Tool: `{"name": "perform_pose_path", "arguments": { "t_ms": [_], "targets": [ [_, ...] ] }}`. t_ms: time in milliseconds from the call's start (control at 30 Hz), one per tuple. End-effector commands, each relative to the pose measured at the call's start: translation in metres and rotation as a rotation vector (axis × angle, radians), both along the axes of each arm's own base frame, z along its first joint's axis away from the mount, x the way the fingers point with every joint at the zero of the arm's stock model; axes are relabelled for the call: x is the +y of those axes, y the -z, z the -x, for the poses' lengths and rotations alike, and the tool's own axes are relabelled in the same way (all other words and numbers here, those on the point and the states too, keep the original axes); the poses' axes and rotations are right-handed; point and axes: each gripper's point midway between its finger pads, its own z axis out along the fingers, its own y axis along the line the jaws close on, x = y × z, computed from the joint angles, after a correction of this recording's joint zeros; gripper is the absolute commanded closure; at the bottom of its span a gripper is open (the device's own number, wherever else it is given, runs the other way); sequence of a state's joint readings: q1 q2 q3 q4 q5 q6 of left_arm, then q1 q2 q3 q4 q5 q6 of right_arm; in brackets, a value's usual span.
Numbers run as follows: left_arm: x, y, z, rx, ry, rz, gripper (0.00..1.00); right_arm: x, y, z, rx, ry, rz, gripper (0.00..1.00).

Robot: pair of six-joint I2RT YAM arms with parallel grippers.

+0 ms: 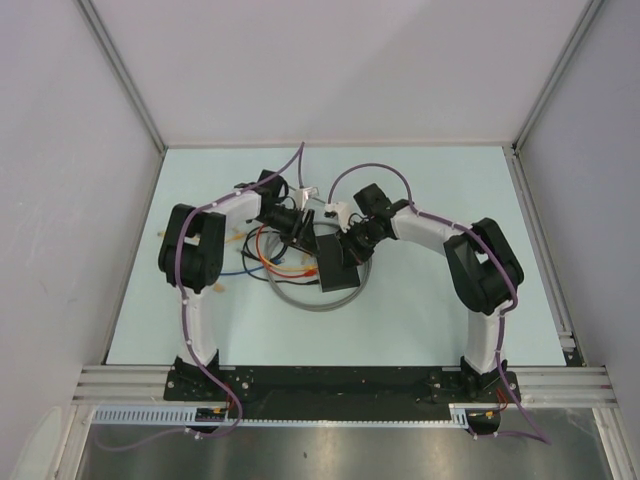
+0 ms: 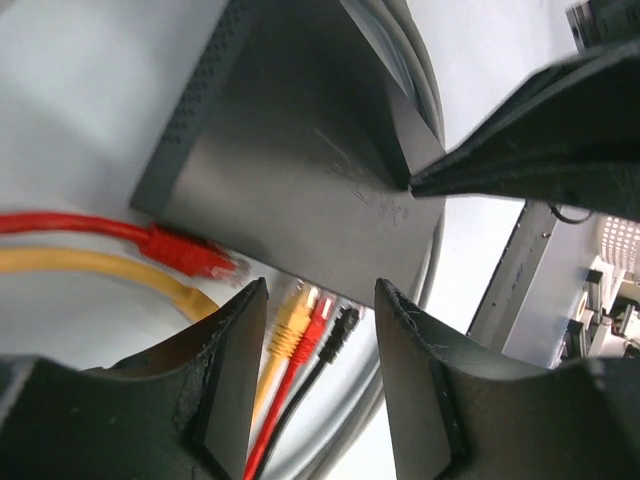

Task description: Pull the plug from the switch port

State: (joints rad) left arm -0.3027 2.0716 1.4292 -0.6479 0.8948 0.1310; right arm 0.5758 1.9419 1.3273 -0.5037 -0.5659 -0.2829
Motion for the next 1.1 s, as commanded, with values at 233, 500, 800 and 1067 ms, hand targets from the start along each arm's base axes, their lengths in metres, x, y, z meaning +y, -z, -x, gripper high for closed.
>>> {"name": "perform_pose_path", "arguments": {
  "t_ms": [233, 500, 800, 1067],
  "targets": [
    [0.004, 0.014, 0.001, 0.006, 0.047, -0.014, 0.55, -0.022, 0.03, 0.017, 0.031, 0.003, 0.092, 1.0],
    [0.007, 0.024, 0.021, 0.072, 0.078, -0.001, 0.59, -0.019, 0.036, 0.018, 0.028, -0.005, 0.098, 1.0],
    [0.007, 0.034, 0.027, 0.115, 0.095, 0.005, 0.6, -0.017, 0.038, 0.018, 0.024, -0.01, 0.101, 1.0],
    [0.002, 0.036, 0.017, 0.142, 0.075, 0.012, 0.62, -0.015, 0.037, 0.018, 0.011, -0.014, 0.101, 1.0]
  ]
}}
